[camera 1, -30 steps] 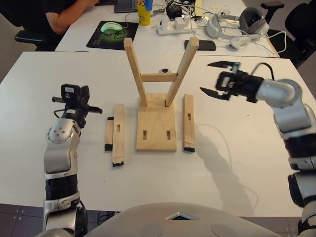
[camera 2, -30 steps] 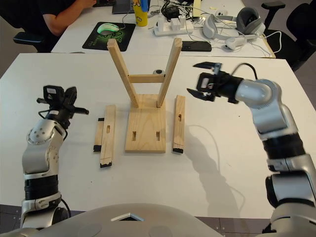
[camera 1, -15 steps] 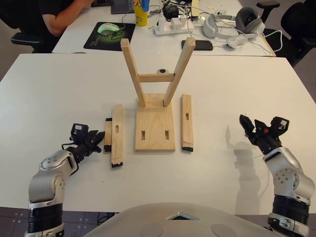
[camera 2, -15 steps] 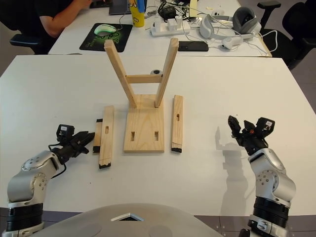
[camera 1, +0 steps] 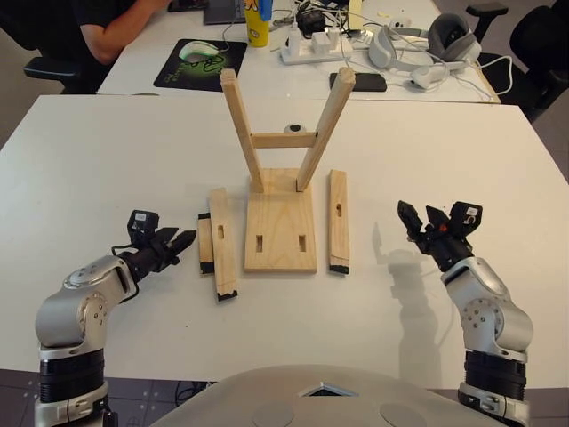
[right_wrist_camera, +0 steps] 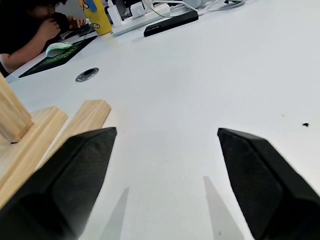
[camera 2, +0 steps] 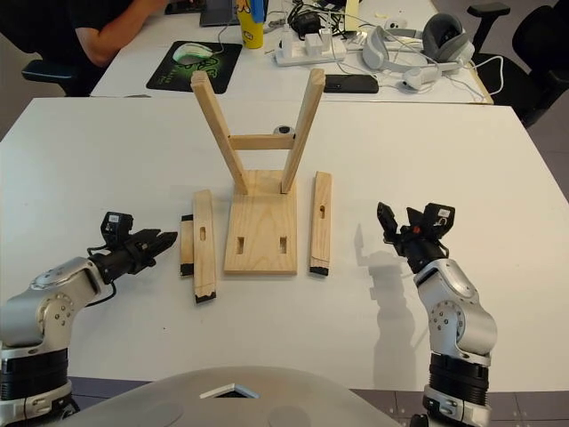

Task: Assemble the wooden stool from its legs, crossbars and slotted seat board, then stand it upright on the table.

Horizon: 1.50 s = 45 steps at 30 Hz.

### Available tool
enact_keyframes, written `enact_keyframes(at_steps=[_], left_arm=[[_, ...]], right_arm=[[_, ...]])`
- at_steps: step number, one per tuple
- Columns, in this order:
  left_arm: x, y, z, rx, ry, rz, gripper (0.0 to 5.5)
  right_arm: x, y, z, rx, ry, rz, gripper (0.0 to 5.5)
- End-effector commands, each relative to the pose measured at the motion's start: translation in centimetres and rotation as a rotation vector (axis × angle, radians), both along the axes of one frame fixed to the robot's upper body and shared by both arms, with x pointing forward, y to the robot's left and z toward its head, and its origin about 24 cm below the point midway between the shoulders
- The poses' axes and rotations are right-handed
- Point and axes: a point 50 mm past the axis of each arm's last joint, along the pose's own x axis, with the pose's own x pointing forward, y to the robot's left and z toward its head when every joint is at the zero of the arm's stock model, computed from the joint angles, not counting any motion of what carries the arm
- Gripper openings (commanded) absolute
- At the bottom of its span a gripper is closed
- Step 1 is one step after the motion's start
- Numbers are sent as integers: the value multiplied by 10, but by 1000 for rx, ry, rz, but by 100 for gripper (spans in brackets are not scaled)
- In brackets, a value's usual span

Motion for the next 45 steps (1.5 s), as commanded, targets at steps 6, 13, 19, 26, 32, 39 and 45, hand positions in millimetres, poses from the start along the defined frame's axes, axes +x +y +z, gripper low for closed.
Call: enact_keyframes(at_steps=[6, 13, 19, 26, 32, 39, 45], left_arm=[[-10, -3, -7, 17, 114, -82, 245], [-10, -1, -11, 122, 103, -111, 245], [3, 22, -7, 309, 59, -79, 245], [11, 33, -5, 353, 52, -72, 245], [23, 26, 7, 278, 32, -38, 245], [37, 25, 20, 79, 39, 82, 245], [31, 17, 15, 96, 87, 50, 245]], right_arm=[[5, 8, 3, -31, -7, 33, 377], [8, 15, 8, -73, -15, 85, 377], [7, 18, 7, -110, -6, 106, 377], [6, 21, 4, -124, 0, 109, 377], [0, 20, -10, -119, 33, 96, 377], [-6, 29, -20, -81, 46, 124, 377], [-2, 37, -16, -81, 31, 149, 377]])
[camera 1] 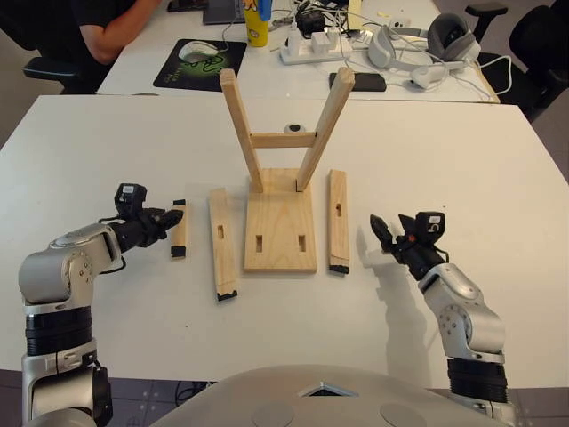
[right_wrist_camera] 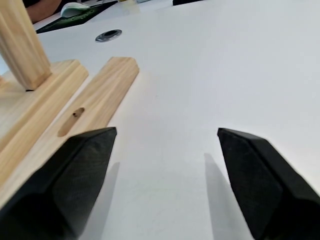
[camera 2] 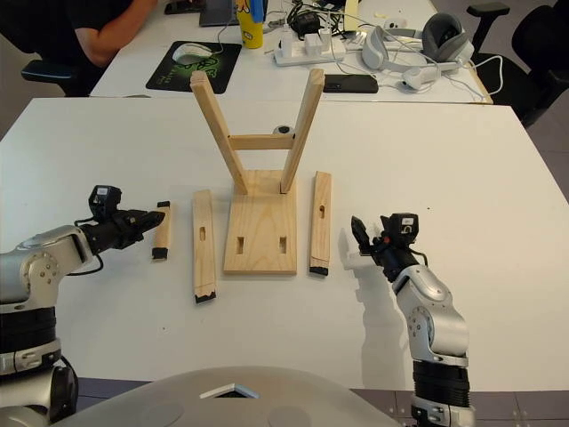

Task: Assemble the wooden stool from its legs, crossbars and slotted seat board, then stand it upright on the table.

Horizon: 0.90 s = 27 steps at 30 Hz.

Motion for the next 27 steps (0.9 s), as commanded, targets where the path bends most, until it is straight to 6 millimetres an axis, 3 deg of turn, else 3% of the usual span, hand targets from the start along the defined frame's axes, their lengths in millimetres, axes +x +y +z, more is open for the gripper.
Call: enact_keyframes(at_steps=[1, 16, 24, 27], left_arm=[[-8, -7, -8, 33, 50, -30, 245], [-36, -8, -36, 180, 109, -49, 245], [-37, -5, -40, 297, 83, -107, 144], [-37, -5, -41, 303, 80, -112, 133]], right_arm=[[4, 6, 6, 3, -22, 15, 377], [14, 5, 24, -3, -57, 20, 377], [21, -2, 29, -32, -66, 5, 377], [21, -2, 29, -32, -66, 5, 377]])
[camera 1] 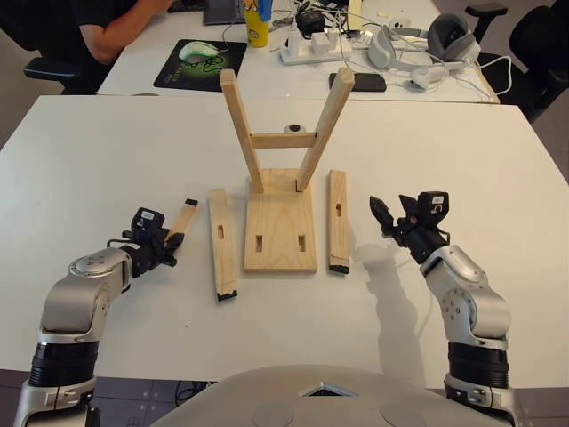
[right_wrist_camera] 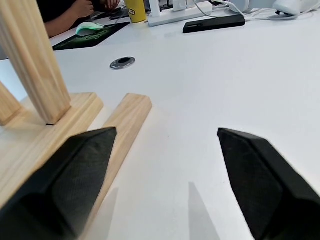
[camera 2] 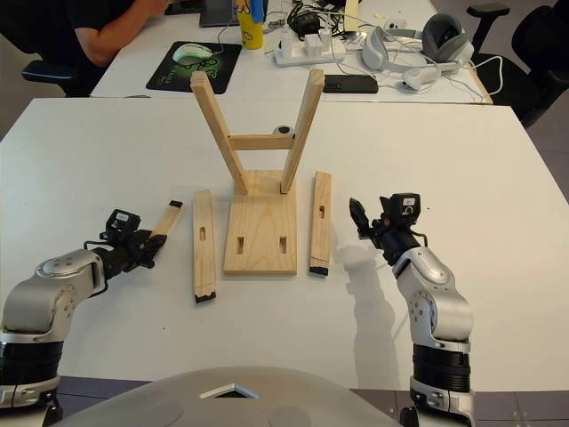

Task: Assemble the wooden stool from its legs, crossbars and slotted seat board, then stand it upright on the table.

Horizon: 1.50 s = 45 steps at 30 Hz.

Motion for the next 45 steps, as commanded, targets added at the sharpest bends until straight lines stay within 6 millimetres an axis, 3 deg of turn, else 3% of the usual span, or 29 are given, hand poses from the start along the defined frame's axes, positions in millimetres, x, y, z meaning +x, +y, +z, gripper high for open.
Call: enact_keyframes(at_steps=[1, 4, 7, 10, 12, 15, 16, 19, 21, 25, 31, 35, 45], left_arm=[[-9, 7, -14, 41, 83, 16, 133], [1, 15, -13, 110, 15, 24, 133], [23, 18, 4, 114, -202, 17, 133], [43, 21, 37, 131, -465, 9, 133], [57, 16, 69, 79, -644, 1, 133], [69, 0, 125, 6, -922, -52, 133], [69, -4, 136, -6, -976, -73, 133], [67, -44, 178, -142, -1170, -240, 133], [61, -65, 190, -183, -1227, -320, 133], [58, -85, 185, -237, -1200, -389, 133], [52, -120, 164, -300, -1120, -508, 133], [46, -139, 146, -317, -1073, -552, 133], [37, -154, 130, -349, -1017, -579, 133]], right_arm=[[1, -3, 1, -11, 6, -10, 377], [5, -3, 5, 4, -9, -22, 377], [7, -6, 8, 46, -21, -50, 377], [9, -14, 14, 96, -50, -86, 377], [12, -23, 28, 126, -121, -132, 377], [18, -30, 57, 201, -267, -161, 377], [19, -32, 64, 214, -304, -169, 377], [17, -13, 118, 502, -447, 77, 377], [12, 7, 152, 625, -529, 253, 377], [11, 41, 174, 686, -510, 418, 377], [8, 81, 180, 762, -439, 525, 377], [13, 90, 179, 802, -417, 534, 377], [20, 95, 171, 807, -378, 529, 377]])
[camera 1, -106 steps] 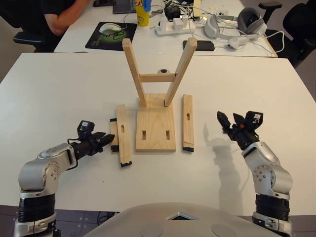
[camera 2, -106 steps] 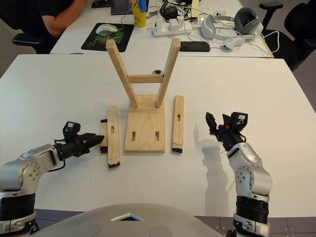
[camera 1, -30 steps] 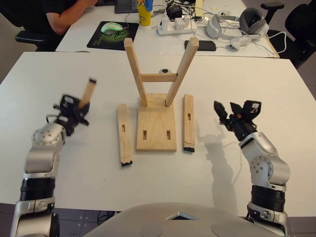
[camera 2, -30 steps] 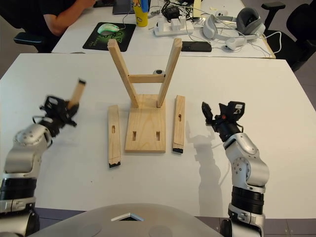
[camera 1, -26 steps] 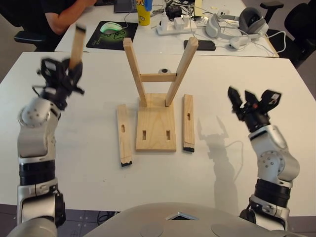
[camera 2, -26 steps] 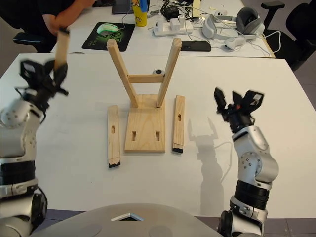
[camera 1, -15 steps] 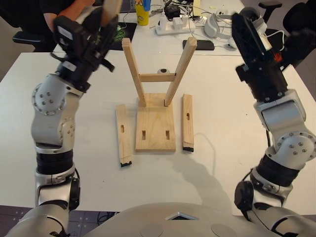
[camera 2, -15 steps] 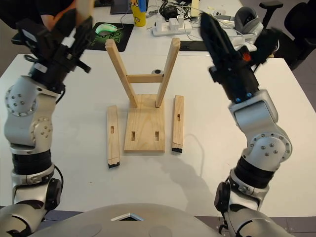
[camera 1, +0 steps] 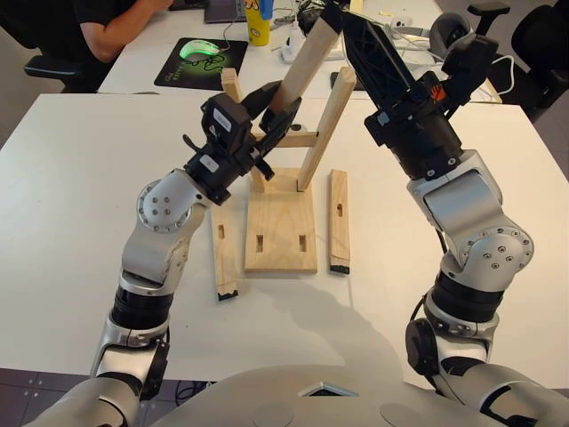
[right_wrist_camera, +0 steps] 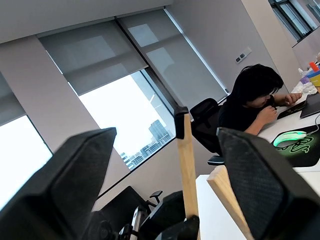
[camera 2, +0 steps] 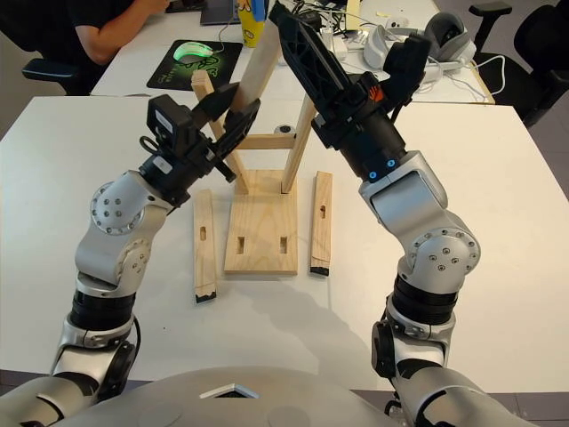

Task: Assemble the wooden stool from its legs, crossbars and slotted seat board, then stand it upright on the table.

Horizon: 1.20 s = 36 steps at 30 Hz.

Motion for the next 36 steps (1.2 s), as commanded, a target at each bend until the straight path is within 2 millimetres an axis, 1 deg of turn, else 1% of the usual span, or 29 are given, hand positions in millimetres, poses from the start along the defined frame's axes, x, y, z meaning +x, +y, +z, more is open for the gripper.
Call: enact_keyframes(at_steps=[1, 9, 18, 19, 21, 23, 25, 26, 27, 28, 31, 36], left_arm=[[-5, -5, -3, 3, 2, -13, 133], [-9, -10, -10, 12, 29, -35, 133], [-13, -12, -16, 22, 47, -46, 133], [-13, -12, -16, 21, 47, -45, 133], [-13, -12, -15, 20, 48, -44, 133], [-14, -11, -16, 21, 51, -46, 133], [-14, -11, -18, 26, 56, -44, 133], [-14, -10, -19, 31, 60, -40, 133], [-14, -10, -20, 36, 63, -37, 133], [-13, -9, -21, 40, 67, -32, 133], [-12, -6, -23, 53, 71, -20, 133], [-10, -1, -29, 84, 79, -1, 133]], right_arm=[[3, 2, -1, -23, 6, 6, 377], [8, -2, -8, -56, 43, -6, 377], [7, 3, -16, -79, 72, 44, 238], [7, 3, -17, -82, 74, 49, 229], [7, 4, -18, -86, 81, 54, 192], [7, 4, -19, -91, 87, 54, 169], [8, 4, -20, -99, 89, 55, 135], [8, 4, -20, -101, 90, 56, 130], [8, 4, -20, -102, 90, 57, 106], [8, 4, -20, -103, 90, 59, 103], [7, 4, -21, -109, 88, 62, 53], [6, 3, -22, -124, 90, 65, 45]])
